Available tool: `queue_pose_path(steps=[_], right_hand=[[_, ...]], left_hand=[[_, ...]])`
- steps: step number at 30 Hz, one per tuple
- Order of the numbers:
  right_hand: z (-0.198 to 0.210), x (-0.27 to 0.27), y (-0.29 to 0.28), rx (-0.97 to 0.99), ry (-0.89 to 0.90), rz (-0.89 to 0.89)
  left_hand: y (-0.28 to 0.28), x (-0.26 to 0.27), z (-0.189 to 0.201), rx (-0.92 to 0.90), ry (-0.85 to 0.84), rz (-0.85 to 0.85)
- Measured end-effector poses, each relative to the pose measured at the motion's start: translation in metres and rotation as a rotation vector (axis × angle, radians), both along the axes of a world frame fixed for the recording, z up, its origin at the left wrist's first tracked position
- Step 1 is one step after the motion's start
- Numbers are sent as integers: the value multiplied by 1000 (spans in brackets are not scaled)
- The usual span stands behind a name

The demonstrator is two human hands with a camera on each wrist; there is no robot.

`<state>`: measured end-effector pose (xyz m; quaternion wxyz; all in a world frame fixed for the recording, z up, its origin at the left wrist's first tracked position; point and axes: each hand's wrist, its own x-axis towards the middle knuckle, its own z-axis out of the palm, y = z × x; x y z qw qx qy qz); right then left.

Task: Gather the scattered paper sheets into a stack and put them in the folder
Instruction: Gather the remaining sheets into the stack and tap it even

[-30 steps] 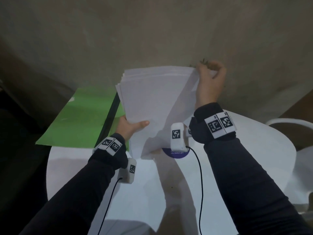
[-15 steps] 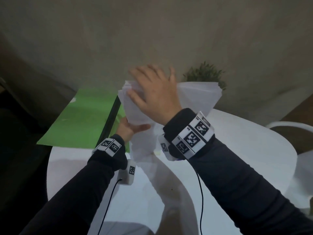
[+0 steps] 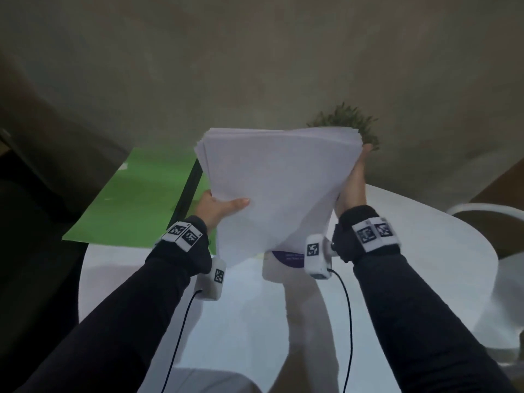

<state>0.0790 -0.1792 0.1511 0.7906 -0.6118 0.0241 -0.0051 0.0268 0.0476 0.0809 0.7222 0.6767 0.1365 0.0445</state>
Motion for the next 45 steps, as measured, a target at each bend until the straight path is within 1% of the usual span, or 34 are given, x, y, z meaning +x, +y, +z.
queue_pose_path(steps=[2,4,6,7,10,12,15,17,21,23,28,30,33,35,38,41,43,44,45], right_hand=[[-6,-1,11,-35,-1,50],[-9,-4,19,49,-46,92],[-15,-3,20,129,-100,88],[-21,0,16,122,-121,87],[-34,1,5,-70,-198,88],[-40,-1,2,-187,-171,85],[-40,-4,6,-224,-93,2],[-34,-1,9,-234,-104,-63],[-14,-1,12,-190,-133,-181],[-14,-5,13,-161,-132,-201],[-33,-20,16,-106,-30,-181],[-27,-20,15,-85,-60,-153],[-11,-17,15,-50,-141,-122],[-6,-16,19,-36,-178,-121],[-8,-16,22,-41,-194,-138],[-10,-14,18,-41,-177,-180],[-10,-13,16,-52,-174,-155],[-10,-13,15,-51,-168,-138],[-10,-13,14,-46,-159,-126]], left_hand=[[-1,1,3,5,4,-30],[-2,1,7,32,4,-72],[1,2,6,25,-9,-57],[3,1,5,16,-6,-34],[9,-2,1,-14,4,-17],[7,-4,2,-18,-2,-28],[-1,-3,8,-8,-48,25],[-7,-3,15,6,-107,71],[-17,-2,30,-4,-186,90],[-20,-2,31,8,-195,109],[-22,-8,12,-24,-137,139],[-19,-8,18,-21,-170,168],[-15,-1,35,-7,-269,217],[-18,2,42,16,-301,215],[-24,3,41,108,-333,150],[-21,4,35,123,-345,180],[-19,4,34,166,-340,187],[-17,4,33,161,-335,196],[-15,5,33,119,-331,210]])
